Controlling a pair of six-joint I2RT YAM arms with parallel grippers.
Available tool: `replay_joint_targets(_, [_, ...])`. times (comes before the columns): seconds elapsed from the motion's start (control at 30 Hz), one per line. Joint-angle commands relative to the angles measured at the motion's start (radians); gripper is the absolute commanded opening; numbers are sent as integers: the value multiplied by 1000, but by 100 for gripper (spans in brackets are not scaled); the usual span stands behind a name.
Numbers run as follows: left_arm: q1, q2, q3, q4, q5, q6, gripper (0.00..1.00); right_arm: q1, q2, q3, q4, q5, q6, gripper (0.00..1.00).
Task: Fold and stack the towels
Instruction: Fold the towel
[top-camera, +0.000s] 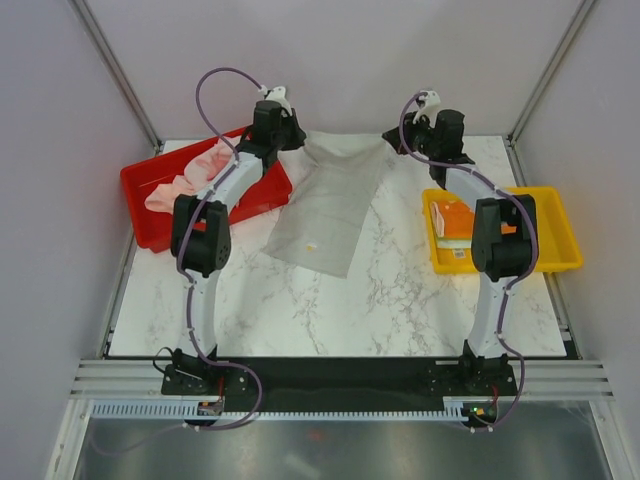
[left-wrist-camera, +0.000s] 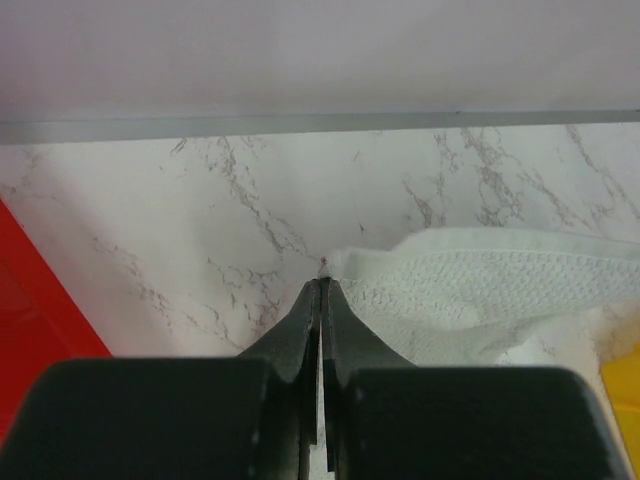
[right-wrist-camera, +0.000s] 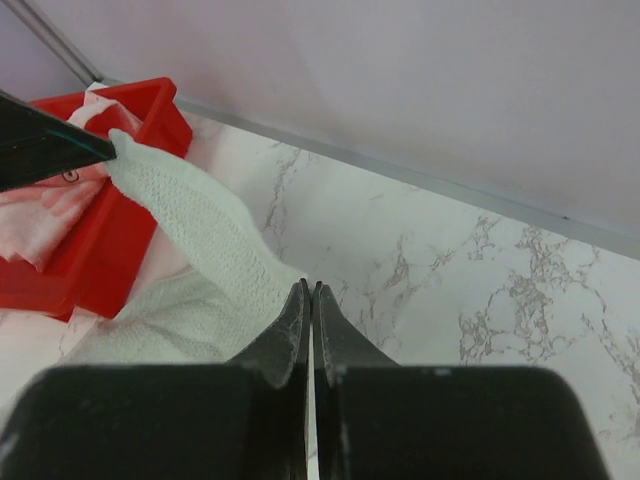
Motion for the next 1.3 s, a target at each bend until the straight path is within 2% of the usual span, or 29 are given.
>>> replay_joint_targets(0.0, [15,-87,-59,86,44,84,2,5,-91,-75,88,-69,9,0])
replay_joint_targets(0.07, [21,-127,-111,86,45,115,2,20,-160,-146,103,-75,51,0])
replay_joint_targets(0.3, [25,-339,-442,152,39,178,2,135,-367,-429,59,-14,51,0])
replay_joint_targets(0.43, [25,-477,-603,182,36,195,2,192,-441,-545,38,12,56,0])
replay_joint_targets(0.67, [25,-638,-925,234,-51,175,2,256,-539,-784,76,45,102,0])
replay_joint_targets(0.93, [22,-680,-1067,222,-73,90,2,336,-561,-956,185,14,172,0])
replay_joint_targets(1.13, [19,-681,-1144,230,-82,14,2,365,-611,-1013,180,18,171,0])
replay_joint_targets(1.27, [9,-707,-1190,230,-126,-25,8,382,-608,-1042,183,14,194,0])
